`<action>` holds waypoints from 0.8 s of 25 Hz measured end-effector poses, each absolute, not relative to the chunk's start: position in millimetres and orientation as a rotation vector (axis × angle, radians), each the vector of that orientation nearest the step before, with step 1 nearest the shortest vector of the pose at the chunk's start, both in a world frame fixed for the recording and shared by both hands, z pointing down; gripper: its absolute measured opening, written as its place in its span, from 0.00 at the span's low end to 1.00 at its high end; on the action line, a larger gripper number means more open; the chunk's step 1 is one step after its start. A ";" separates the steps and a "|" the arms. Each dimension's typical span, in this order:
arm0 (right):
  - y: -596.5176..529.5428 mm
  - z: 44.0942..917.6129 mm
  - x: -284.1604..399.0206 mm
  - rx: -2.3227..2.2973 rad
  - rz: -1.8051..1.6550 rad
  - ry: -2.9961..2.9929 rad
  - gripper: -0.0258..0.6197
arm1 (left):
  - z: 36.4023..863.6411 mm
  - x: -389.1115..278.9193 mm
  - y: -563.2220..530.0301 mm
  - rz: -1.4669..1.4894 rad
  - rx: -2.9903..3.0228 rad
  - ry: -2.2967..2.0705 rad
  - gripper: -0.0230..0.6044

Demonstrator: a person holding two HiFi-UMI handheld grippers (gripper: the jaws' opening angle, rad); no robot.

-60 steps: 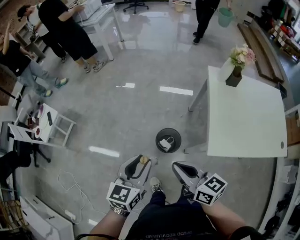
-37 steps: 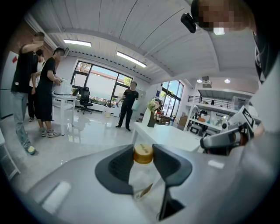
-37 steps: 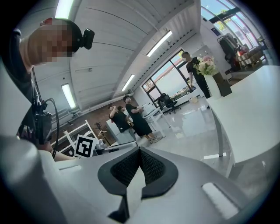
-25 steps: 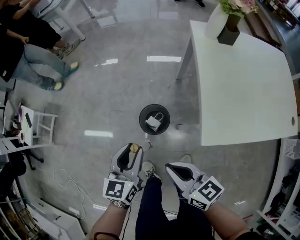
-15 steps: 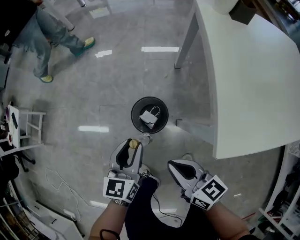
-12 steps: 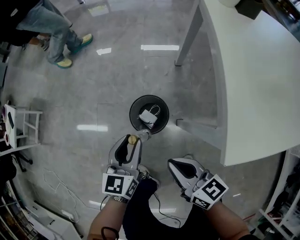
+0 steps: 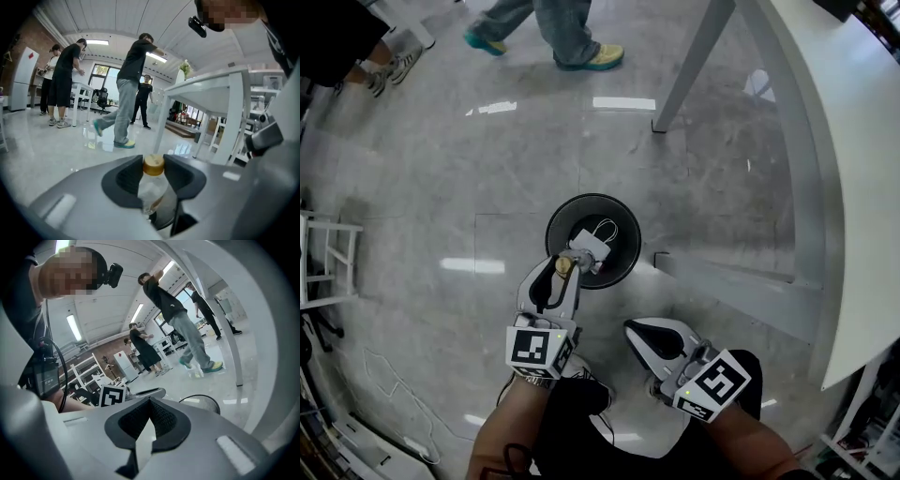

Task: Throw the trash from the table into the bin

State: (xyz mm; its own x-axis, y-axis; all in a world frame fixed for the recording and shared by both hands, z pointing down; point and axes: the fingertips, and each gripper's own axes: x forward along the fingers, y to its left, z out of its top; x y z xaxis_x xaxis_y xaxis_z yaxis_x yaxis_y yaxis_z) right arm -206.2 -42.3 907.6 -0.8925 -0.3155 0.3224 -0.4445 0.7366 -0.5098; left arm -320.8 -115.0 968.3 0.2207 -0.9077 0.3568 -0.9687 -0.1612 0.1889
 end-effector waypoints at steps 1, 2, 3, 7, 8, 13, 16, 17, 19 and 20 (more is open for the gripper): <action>-43.4 914.3 -207.0 0.601 0.874 -2.726 0.04 | 980.8 -321.4 -117.3 0.241 2.125 -1.737 0.26; -44.6 920.1 -207.6 0.600 0.870 -2.728 0.04 | 992.7 -322.2 -119.0 0.258 2.117 -1.735 0.26; -46.1 924.8 -208.3 0.601 0.868 -2.731 0.04 | 1003.5 -323.1 -120.6 0.272 2.106 -1.732 0.26; -51.2 937.0 -211.0 0.593 0.853 -2.742 0.04 | 1031.6 -322.6 -125.1 0.294 2.086 -1.710 0.27; -51.2 939.9 -210.7 0.589 0.849 -2.741 0.04 | 1036.4 -321.8 -124.6 0.296 2.083 -1.708 0.27; -53.4 946.3 -209.0 0.594 0.849 -2.736 0.04 | 1045.0 -316.2 -125.6 0.298 2.081 -1.684 0.35; -54.1 940.1 -212.1 0.594 0.870 -2.725 0.04 | 1033.3 -318.7 -124.8 0.289 2.078 -1.690 0.32; -53.5 935.5 -213.2 0.592 0.880 -2.717 0.04 | 1026.3 -320.9 -122.9 0.288 2.067 -1.700 0.25; -50.4 921.3 -214.8 0.584 0.901 -2.702 0.04 | 1008.5 -324.2 -116.2 0.286 2.036 -1.710 0.05; -47.4 912.2 -215.0 0.576 0.912 -2.694 0.04 | 998.2 -324.0 -111.3 0.286 2.022 -1.703 0.05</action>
